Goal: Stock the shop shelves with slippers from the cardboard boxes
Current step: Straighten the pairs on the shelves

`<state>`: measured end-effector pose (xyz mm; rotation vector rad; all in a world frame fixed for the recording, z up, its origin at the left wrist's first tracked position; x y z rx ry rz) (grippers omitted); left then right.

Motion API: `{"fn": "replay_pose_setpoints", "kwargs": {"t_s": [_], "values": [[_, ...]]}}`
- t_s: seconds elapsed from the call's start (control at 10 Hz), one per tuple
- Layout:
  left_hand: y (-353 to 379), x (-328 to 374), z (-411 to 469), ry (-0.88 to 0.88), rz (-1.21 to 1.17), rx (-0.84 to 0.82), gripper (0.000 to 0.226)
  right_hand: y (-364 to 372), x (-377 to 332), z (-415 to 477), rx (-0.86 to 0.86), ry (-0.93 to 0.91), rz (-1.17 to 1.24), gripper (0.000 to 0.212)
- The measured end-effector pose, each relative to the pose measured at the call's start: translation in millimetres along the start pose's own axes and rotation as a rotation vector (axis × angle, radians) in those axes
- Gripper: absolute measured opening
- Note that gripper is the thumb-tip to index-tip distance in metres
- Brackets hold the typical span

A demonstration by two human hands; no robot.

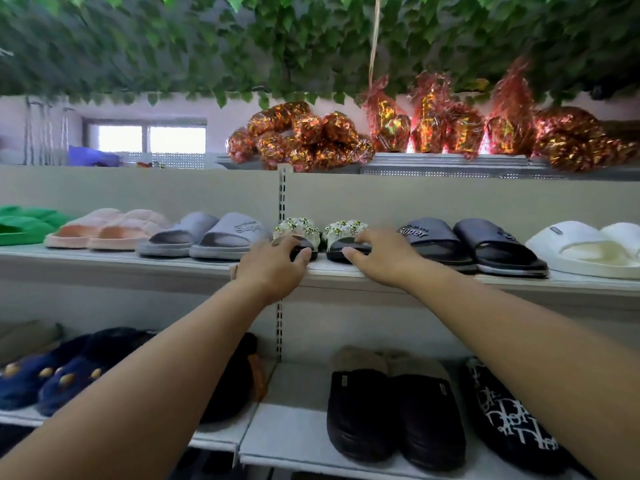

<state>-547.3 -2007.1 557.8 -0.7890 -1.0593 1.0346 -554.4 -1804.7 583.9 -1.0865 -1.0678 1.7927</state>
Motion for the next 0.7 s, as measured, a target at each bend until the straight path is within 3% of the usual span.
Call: {"fn": "replay_pose_setpoints", "kwargs": {"t_s": [0.3, 0.5, 0.7], "values": [[3, 4, -1, 0.021, 0.067, 0.028, 0.042, 6, -2, 1, 0.113, 0.002, 0.031, 0.036], [3, 6, -3, 0.025, 0.078, -0.007, 0.041, 5, -6, -9, 0.074, 0.001, 0.038, 0.04], [-6, 4, -17, 0.078, -0.042, -0.04, 0.047, -5, -19, -39, -0.076, -0.022, 0.028, 0.056]]}}
Point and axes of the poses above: each hand's wrist, its own z-axis towards the middle knuckle, its own y-axis out of the palm, x = y × z, the point moved 7 cm from there along z, towards the middle knuckle, and after that the axes turned 13 degrees about -x, right-handed, at the moved point
